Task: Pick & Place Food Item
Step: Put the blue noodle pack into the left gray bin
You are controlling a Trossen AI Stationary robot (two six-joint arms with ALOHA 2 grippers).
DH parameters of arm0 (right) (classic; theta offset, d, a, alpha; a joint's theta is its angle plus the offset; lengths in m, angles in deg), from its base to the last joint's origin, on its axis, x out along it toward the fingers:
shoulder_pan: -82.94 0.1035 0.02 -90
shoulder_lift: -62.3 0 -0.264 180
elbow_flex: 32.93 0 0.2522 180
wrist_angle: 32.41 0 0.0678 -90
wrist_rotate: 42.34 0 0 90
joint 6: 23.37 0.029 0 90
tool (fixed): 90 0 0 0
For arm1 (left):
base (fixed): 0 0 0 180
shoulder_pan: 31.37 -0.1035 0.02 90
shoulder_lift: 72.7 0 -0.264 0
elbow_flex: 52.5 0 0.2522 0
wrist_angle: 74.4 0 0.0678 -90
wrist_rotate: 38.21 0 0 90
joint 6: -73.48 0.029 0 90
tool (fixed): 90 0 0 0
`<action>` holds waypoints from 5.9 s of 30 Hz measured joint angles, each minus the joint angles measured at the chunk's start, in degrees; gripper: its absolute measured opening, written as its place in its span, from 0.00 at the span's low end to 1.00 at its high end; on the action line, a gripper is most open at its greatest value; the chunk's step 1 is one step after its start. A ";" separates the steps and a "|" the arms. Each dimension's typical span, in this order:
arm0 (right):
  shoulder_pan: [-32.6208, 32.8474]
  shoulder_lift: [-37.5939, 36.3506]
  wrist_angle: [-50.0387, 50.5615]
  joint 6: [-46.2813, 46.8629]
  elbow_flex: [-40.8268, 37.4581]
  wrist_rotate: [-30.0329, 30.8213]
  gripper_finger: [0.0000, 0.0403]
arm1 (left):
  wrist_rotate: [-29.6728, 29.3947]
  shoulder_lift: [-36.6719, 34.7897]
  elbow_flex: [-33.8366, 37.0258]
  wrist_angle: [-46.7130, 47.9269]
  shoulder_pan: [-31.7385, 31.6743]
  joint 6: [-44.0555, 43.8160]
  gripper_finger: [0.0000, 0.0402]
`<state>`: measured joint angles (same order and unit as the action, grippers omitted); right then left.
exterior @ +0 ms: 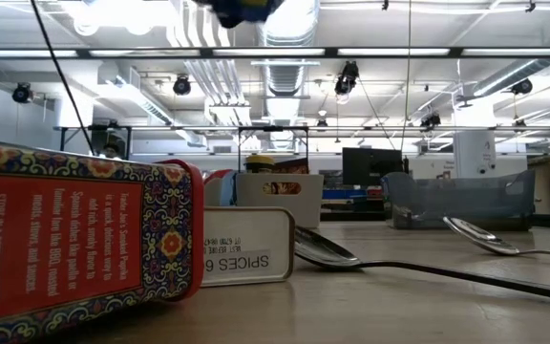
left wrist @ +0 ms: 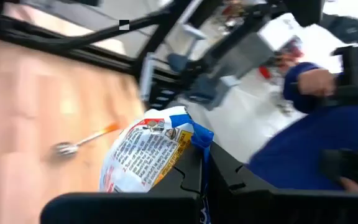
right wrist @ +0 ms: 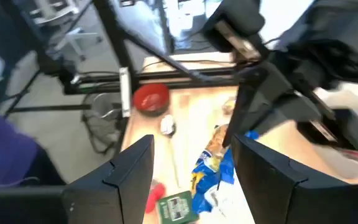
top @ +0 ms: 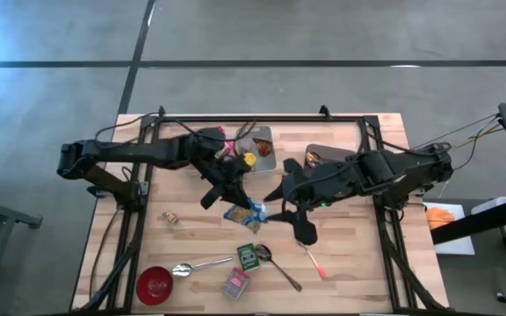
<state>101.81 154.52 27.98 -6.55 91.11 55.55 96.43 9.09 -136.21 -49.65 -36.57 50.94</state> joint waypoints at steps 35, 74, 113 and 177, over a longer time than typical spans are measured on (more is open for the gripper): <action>0.00 -0.02 2.88 2.70 -4.10 1.93 0.53 | -57.89 -21.81 15.63 23.90 -16.23 -6.05 0.00; -0.02 -0.02 2.54 4.67 -8.56 2.37 0.53 | -85.63 -11.18 12.22 43.47 -14.98 -6.77 0.00; 0.00 -0.02 2.52 6.33 -8.96 2.52 0.53 | -74.99 2.34 12.04 39.41 -10.17 -13.67 0.21; 0.74 0.01 2.41 6.29 -9.59 2.19 0.53 | -58.68 -10.40 25.68 41.61 -15.10 -14.93 0.04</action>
<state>102.56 154.52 30.39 -0.25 81.51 57.75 37.75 -1.31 -110.53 -8.04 -51.67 36.01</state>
